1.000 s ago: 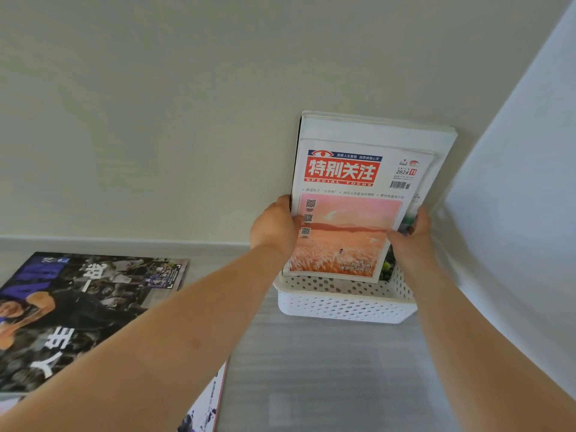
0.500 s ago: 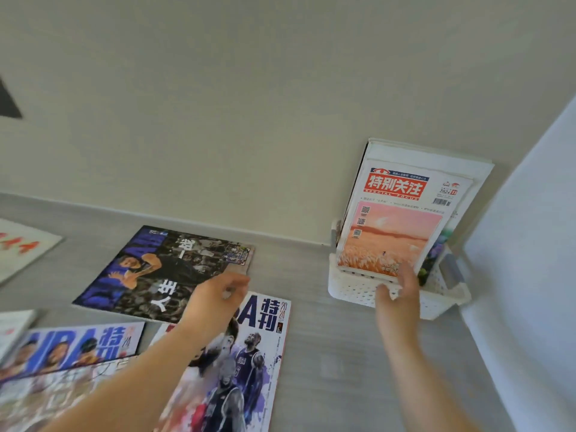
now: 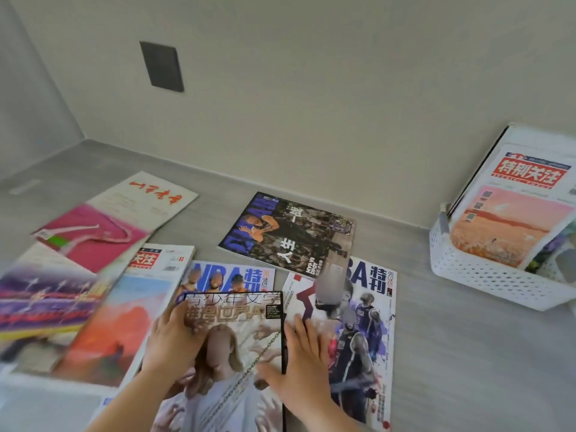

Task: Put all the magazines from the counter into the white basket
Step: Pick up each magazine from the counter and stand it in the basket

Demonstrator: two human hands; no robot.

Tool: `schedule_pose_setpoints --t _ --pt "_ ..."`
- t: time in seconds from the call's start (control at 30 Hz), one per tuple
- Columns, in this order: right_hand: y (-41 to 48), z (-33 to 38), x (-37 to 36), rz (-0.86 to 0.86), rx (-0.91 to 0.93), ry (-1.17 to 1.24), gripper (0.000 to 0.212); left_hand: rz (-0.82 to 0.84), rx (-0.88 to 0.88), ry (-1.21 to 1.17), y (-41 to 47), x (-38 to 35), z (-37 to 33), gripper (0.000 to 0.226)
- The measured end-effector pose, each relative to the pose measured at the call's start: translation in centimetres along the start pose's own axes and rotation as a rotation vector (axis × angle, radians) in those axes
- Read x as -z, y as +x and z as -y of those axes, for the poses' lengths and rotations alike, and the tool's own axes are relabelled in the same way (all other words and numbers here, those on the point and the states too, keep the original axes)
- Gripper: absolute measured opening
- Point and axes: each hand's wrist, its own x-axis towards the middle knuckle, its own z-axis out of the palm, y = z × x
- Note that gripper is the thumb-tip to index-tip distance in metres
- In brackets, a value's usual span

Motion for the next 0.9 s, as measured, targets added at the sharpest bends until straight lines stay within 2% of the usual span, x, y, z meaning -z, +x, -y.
schedule_pose_setpoints --t 0.07,0.13,0.23,0.33,0.37,0.43,0.5,0.53,0.6,0.67,0.73,0.83,0.9 --pt "0.4 0.7 -0.7 -0.001 -0.033 -0.053 0.090 0.054 -0.031 0.068 -0.2 0.1 0.6 0.063" --pt "0.7 1.0 -0.9 -0.011 -0.054 -0.073 0.093 0.067 -0.052 0.008 0.0 0.3 0.7 0.063" --pt "0.6 1.2 -0.9 -0.044 -0.058 -0.059 0.093 0.067 0.011 -0.447 0.5 1.7 0.3 0.058" --pt "0.1 1.4 -1.1 -0.090 -0.068 -0.023 0.092 0.107 0.133 -0.792 1.8 2.3 0.7 0.056" --pt "-0.1 1.5 -1.1 -0.102 -0.076 -0.004 0.091 0.139 0.156 -0.855 2.1 2.4 0.9 0.047" --pt "-0.3 1.5 -1.1 -0.120 -0.097 0.030 0.089 0.237 0.139 -0.860 2.1 2.9 1.0 0.016" --pt "-0.3 1.6 -1.1 -0.134 -0.107 0.065 0.087 0.296 0.078 -0.805 1.9 3.1 0.8 0.017" --pt "-0.3 1.8 -1.0 -0.146 -0.117 0.109 0.085 0.301 0.032 -0.804 1.7 3.4 0.6 0.018" --pt "-0.3 2.3 -0.3 -0.146 -0.148 0.384 0.070 0.300 -0.047 -0.840 1.4 4.2 -0.1 0.020" --pt "-0.6 2.9 1.1 -0.105 -0.149 0.693 0.038 0.294 -0.113 -0.880 1.2 5.2 -1.3 0.023" --pt "-1.1 2.9 2.7 -0.136 -0.170 0.880 0.006 0.282 -0.197 -0.892 1.0 6.1 -2.9 0.027" --pt "-1.7 2.2 5.2 -0.220 -0.150 1.032 0.016 0.237 -0.297 -0.918 0.5 6.9 -5.9 0.024" --pt "-2.2 1.7 7.0 -0.269 -0.111 1.050 0.023 0.224 -0.355 -0.931 -0.1 7.0 -8.0 0.019"
